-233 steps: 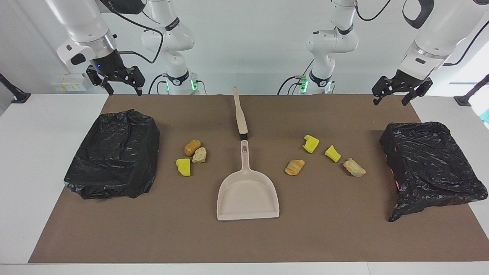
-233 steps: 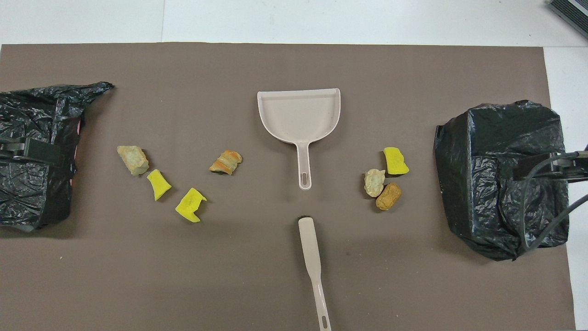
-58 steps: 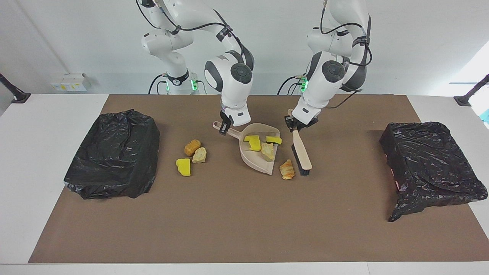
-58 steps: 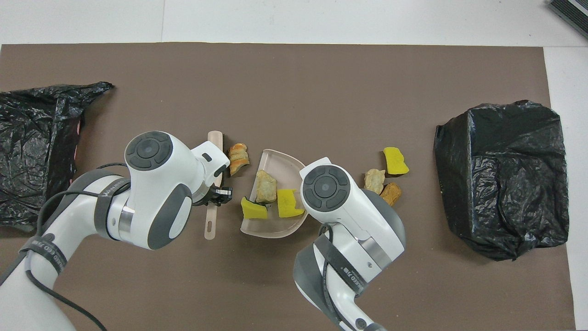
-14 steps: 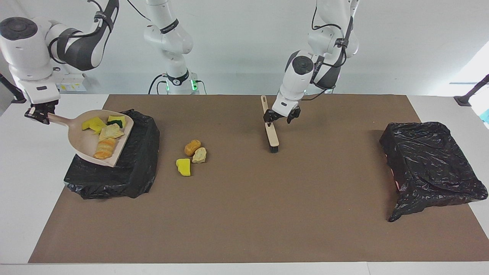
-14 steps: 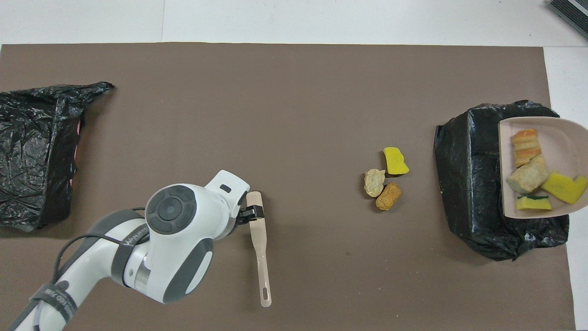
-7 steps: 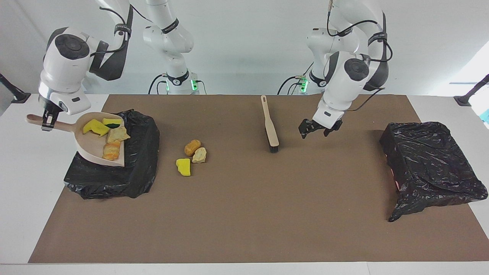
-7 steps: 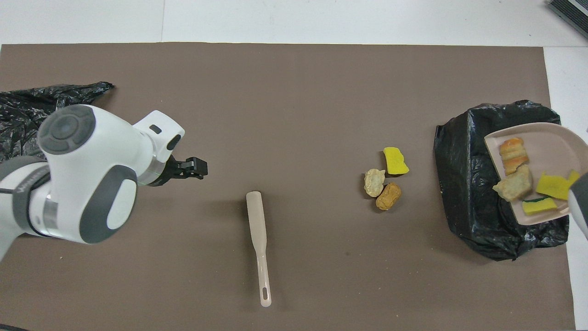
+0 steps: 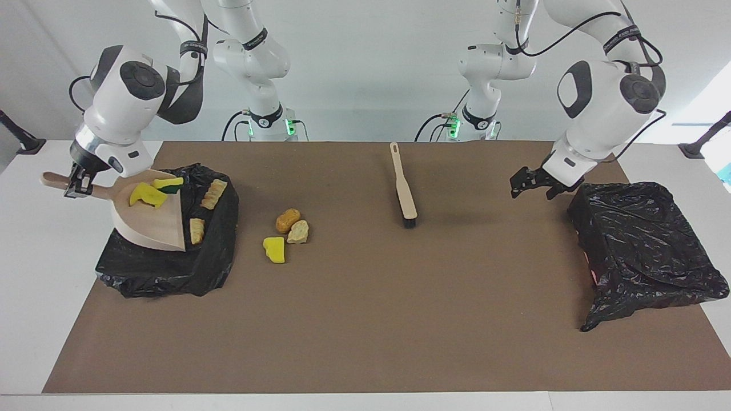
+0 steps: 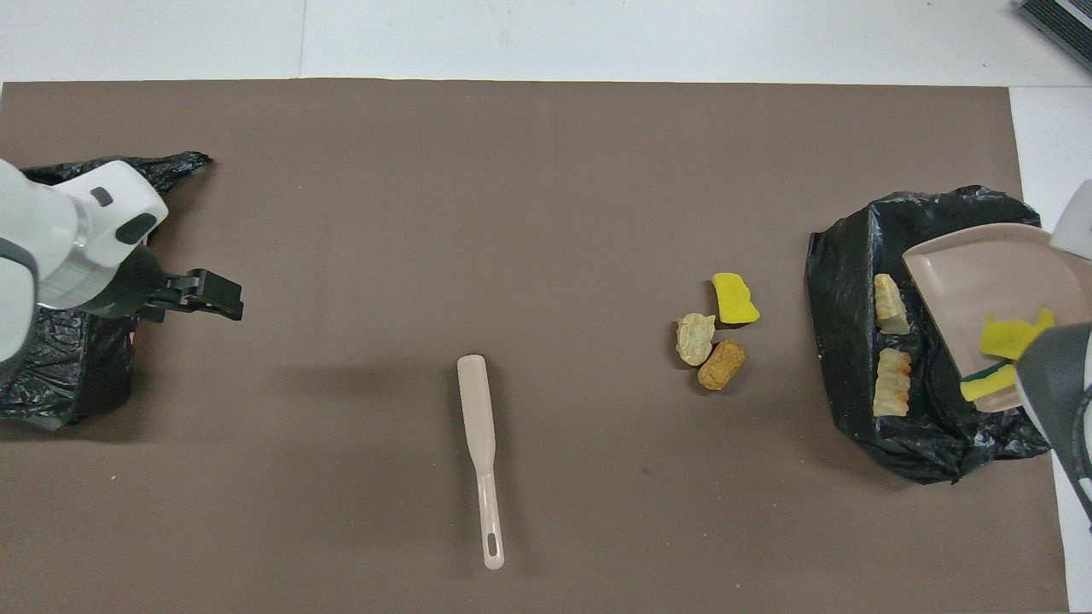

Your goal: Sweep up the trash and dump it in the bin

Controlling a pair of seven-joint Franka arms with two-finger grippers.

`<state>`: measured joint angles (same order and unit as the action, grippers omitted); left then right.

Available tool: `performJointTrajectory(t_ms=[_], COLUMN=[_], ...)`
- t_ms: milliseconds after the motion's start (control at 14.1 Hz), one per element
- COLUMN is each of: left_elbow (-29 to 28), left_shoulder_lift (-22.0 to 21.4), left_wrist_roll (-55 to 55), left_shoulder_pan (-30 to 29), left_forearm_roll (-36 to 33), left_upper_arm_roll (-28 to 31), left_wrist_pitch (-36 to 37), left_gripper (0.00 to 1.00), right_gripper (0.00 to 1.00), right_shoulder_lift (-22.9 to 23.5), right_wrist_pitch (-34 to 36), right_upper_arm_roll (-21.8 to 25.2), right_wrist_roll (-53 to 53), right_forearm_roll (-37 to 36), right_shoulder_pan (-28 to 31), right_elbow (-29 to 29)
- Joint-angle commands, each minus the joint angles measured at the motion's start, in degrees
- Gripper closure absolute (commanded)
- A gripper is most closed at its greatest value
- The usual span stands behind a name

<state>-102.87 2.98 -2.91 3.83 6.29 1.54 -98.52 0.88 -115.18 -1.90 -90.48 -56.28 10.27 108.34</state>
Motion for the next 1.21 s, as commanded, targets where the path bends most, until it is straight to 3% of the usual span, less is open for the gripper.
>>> performJointTrajectory(t_ms=[0,284,426,709,922,1135], left_elbow=[6.43,10.85,10.85,9.97,8.22,8.21], left_shoulder_lift=[0.62,-0.34,-2.88,-3.94,-5.08,-5.09], left_wrist_roll=[-1.4,-1.22,-1.39,-0.78,-0.96,-0.96], left_shoulder_pan=[-1.72,-1.98,-2.16,-2.34,-2.51,-2.42], left_forearm_roll=[-0.58,-1.19,-2.5,-3.04,-3.04,-3.57], left_upper_arm_roll=[-0.83,-0.75,-0.83,-0.57,-0.48,-0.48], left_wrist_pitch=[6.31,9.05,8.79,8.61,8.62,8.61], left_gripper=[0.0,0.0,0.0,0.0,0.0,0.0], right_gripper=[1.0,1.0,1.0,1.0,1.0,1.0], right_shoulder_lift=[-2.9,-4.31,-5.01,-5.89,-5.98,-6.33], right_wrist_pitch=[2.41,3.98,8.98,16.45,27.69,37.37], right_upper_arm_roll=[-0.12,-0.29,-0.21,-0.73,-2.39,-7.06], right_wrist_roll=[3.21,3.56,4.17,6.02,7.85,12.85], right_forearm_roll=[-4.54,-6.56,-10.67,-10.87,-9.12,1.05], right_shoulder_pan=[-1.74,-3.41,-8.14,-12.36,-17.99,-18.27], right_elbow=[2.31,3.81,3.29,2.24,-1.01,-7.16])
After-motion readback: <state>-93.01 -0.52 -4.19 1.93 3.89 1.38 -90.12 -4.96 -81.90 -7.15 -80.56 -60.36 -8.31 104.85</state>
